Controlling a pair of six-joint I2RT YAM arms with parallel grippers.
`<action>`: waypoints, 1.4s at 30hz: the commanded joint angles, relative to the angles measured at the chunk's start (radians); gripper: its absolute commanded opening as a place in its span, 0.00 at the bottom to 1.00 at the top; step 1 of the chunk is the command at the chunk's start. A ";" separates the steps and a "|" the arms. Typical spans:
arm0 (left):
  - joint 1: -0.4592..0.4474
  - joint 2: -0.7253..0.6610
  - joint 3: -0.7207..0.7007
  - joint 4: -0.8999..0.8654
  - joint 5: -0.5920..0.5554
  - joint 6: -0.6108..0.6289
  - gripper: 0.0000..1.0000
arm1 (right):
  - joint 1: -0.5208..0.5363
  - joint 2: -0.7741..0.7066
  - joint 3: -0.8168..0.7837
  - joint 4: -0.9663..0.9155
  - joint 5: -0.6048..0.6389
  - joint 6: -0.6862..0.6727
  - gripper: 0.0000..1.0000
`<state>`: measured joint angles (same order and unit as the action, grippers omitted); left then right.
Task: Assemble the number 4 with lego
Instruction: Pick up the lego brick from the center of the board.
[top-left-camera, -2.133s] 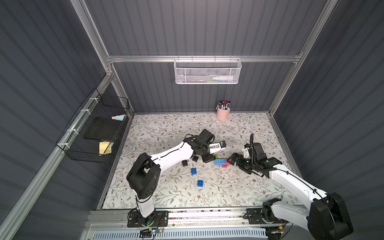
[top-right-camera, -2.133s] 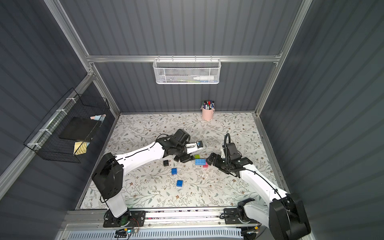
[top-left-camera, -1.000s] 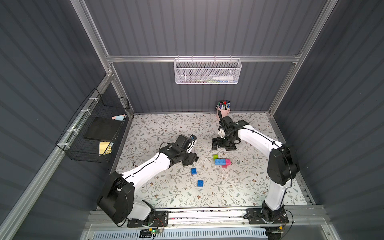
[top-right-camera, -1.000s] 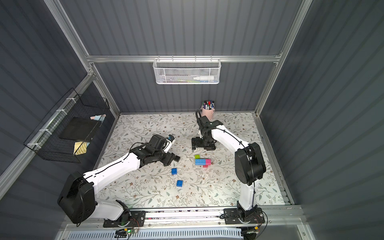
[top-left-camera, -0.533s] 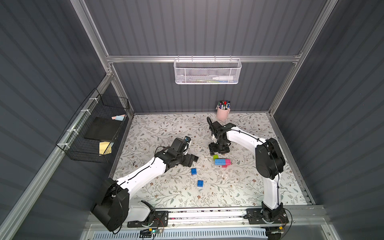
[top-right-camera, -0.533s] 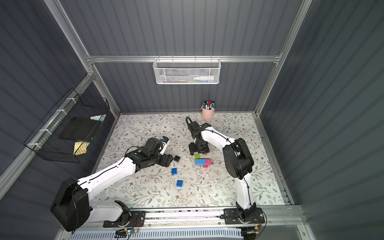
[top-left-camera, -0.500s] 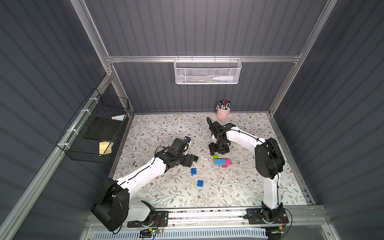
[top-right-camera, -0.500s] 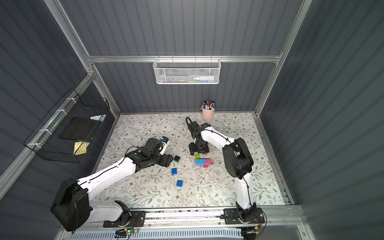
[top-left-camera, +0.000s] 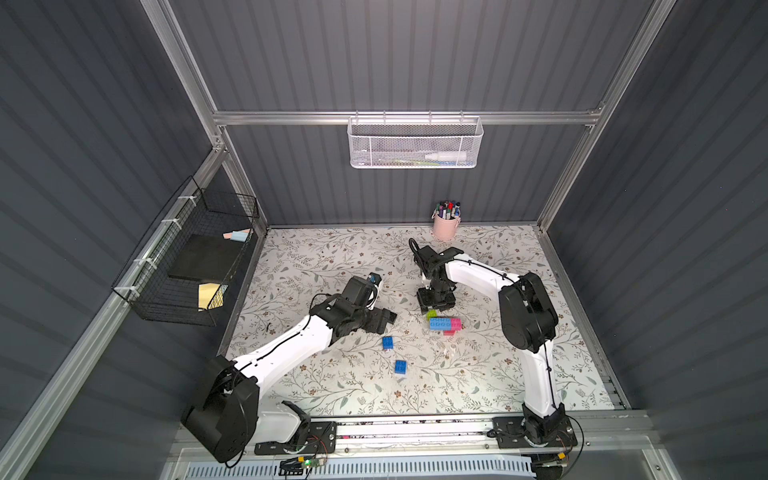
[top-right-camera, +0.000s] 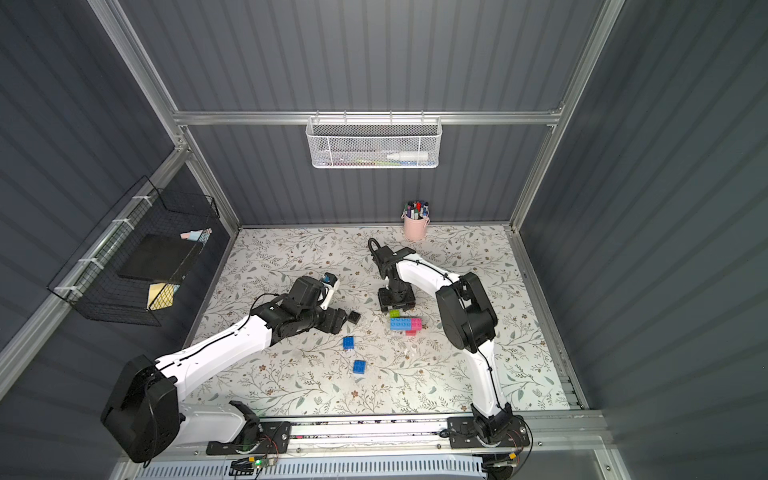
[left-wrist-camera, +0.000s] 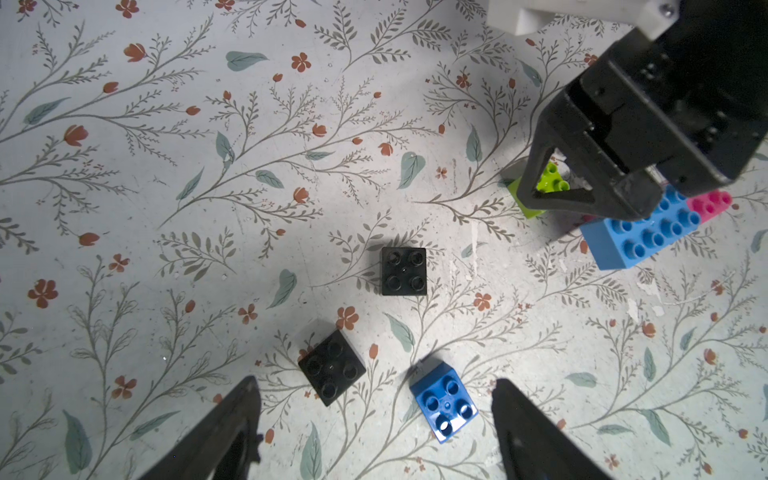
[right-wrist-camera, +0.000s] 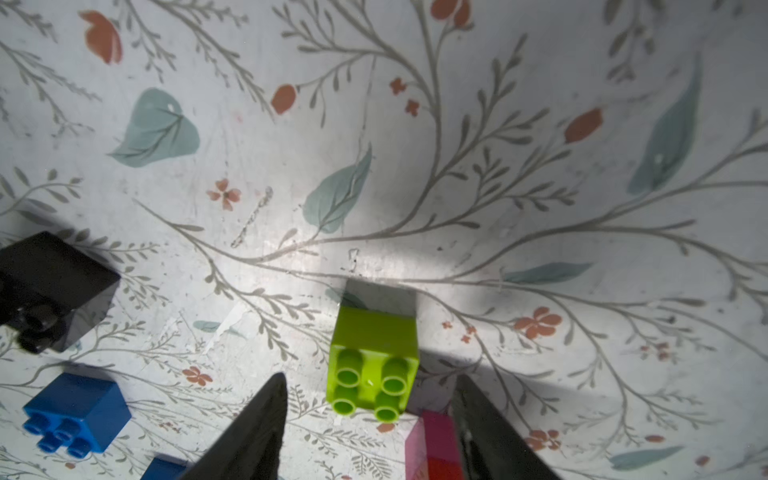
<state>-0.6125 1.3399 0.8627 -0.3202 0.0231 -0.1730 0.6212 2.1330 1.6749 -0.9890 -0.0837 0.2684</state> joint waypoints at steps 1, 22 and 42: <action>0.010 -0.012 -0.013 0.009 0.012 -0.013 0.84 | 0.011 0.024 0.029 -0.024 0.013 0.006 0.60; 0.010 -0.013 -0.019 0.010 0.008 -0.015 0.85 | 0.021 0.051 0.032 -0.007 0.044 0.031 0.39; 0.011 -0.008 -0.003 0.004 0.000 -0.005 0.88 | 0.001 -0.053 0.139 -0.041 0.163 0.068 0.27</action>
<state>-0.6067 1.3399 0.8608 -0.3088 0.0261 -0.1761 0.6315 2.1384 1.7760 -0.9836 0.0414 0.3222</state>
